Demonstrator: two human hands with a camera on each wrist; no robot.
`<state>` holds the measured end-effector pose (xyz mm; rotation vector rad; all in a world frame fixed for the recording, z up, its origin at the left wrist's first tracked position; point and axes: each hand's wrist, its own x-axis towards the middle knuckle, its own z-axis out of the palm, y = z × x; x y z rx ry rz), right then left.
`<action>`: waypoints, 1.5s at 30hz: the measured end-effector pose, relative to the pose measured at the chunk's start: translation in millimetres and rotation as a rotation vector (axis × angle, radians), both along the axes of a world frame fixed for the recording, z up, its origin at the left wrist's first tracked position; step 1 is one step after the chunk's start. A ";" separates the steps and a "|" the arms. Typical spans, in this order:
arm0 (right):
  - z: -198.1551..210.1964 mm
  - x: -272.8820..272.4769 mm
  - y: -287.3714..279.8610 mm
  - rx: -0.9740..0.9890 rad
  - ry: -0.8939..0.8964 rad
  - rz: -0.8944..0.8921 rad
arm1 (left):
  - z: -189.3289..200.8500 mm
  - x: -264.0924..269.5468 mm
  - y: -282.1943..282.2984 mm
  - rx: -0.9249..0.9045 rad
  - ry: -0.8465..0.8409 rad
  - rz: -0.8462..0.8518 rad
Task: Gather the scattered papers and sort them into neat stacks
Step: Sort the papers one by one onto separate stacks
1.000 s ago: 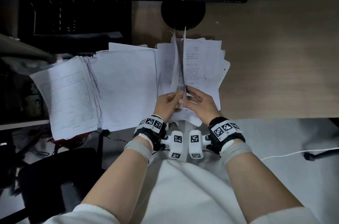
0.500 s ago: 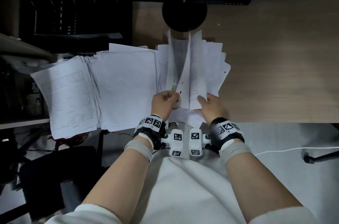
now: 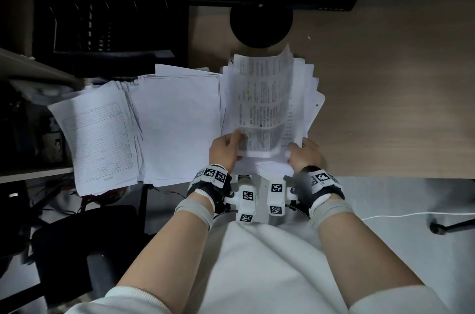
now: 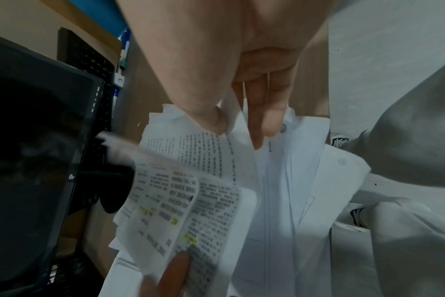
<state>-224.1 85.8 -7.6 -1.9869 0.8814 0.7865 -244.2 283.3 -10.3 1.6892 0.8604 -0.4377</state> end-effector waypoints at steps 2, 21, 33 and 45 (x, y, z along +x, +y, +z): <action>-0.3 -0.3 -2.5 -0.049 -0.013 -0.027 | -4.4 -0.9 3.1 0.148 0.022 -0.132; -48.7 67.5 0.7 0.092 0.070 -0.144 | -16.3 38.3 -2.6 0.051 0.144 -0.210; -17.5 71.1 -103.2 -0.082 0.152 -0.030 | -13.2 56.0 -73.4 0.220 0.221 -0.119; -15.7 82.7 -123.5 -0.112 0.128 0.111 | -10.8 76.8 -104.9 0.104 0.272 -0.035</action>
